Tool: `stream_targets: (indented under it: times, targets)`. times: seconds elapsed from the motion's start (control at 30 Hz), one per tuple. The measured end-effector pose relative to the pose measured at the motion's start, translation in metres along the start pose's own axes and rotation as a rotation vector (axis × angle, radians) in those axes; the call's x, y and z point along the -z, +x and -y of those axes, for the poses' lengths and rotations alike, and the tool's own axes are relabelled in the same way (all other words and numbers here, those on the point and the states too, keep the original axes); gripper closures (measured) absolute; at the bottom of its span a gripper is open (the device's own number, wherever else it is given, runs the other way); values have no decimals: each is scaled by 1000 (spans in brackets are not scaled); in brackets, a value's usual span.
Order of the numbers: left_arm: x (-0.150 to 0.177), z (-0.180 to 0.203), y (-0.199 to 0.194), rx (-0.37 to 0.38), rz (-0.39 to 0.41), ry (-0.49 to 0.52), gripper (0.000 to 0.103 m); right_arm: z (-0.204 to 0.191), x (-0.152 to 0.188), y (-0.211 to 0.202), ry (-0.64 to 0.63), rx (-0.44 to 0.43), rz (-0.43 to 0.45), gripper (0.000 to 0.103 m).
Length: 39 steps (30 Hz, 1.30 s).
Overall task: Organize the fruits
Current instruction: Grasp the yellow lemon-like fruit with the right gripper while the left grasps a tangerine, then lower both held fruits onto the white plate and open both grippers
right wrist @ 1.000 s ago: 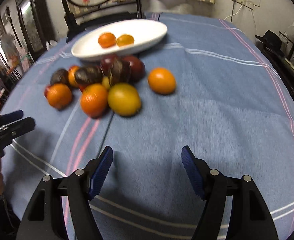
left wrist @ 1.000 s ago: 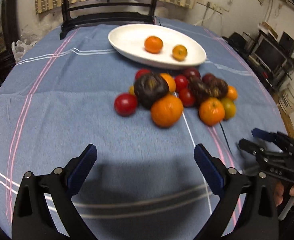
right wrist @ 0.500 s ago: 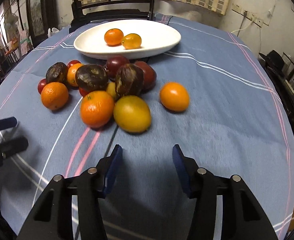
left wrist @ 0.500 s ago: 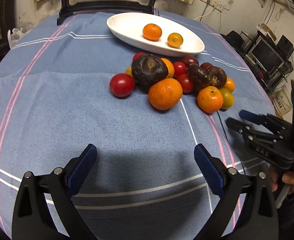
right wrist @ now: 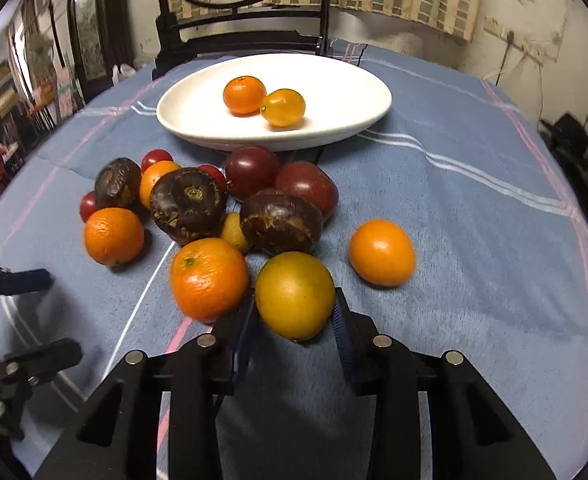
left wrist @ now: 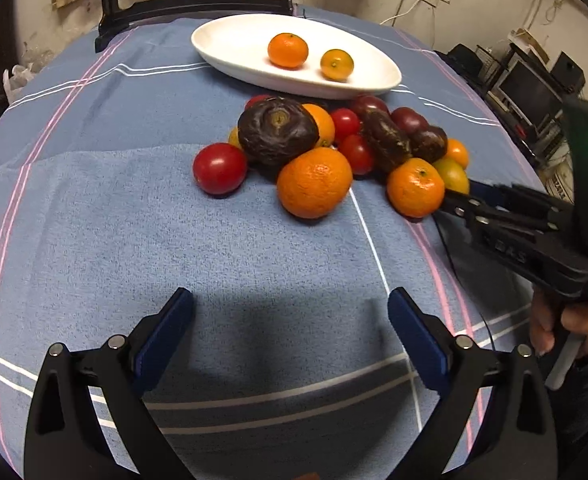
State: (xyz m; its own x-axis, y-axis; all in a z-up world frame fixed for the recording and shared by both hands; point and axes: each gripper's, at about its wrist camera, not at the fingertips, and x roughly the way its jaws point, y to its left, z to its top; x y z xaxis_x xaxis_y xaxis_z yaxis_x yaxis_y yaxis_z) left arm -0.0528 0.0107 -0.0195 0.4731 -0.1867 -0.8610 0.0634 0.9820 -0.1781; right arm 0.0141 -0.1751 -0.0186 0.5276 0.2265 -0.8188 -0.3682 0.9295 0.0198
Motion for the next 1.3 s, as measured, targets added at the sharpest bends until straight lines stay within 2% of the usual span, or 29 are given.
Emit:
stream_targets:
  times: [0.07,0.1,0.13,0.27,0.4,0.5,0.6,0.73,0.83,0.97,1.07,1.13,1.3]
  targets:
    - [-2,2,1,-4,3,-5,9,9,4,-4,38,-33,11,66]
    - [-2,3,2,-2,6,-10,13,12,5,-6,48,-40,17,66]
    - [-3,4,1,-7,11,-13,21,15,7,-7,58,-49,22,66]
    - [-12,6,6,-27,30,-61,22,25,12,-14,109,-95,49,66]
    - [-22,18,14,-54,32,-18,26,28,14,-17,121,-107,61,66]
    - [-29,23,20,-28,31,-33,26,26,15,-20,114,-114,69,66]
    - [-36,29,25,-60,43,-21,28,24,16,-22,101,-121,81,66]
    - [-48,30,32,-88,51,-22,39,23,16,-22,94,-129,77,66]
    - [-53,32,35,-156,56,7,63,25,16,-23,107,-140,73,66]
    - [-50,26,28,-124,64,-34,64,25,15,-22,110,-139,74,66]
    - [-41,27,15,-134,88,-5,64,27,16,-21,119,-139,78,66]
    - [-34,27,3,-113,102,2,64,29,15,-21,128,-135,80,66]
    - [-23,16,-31,-99,173,-19,64,37,16,-22,170,-141,93,66]
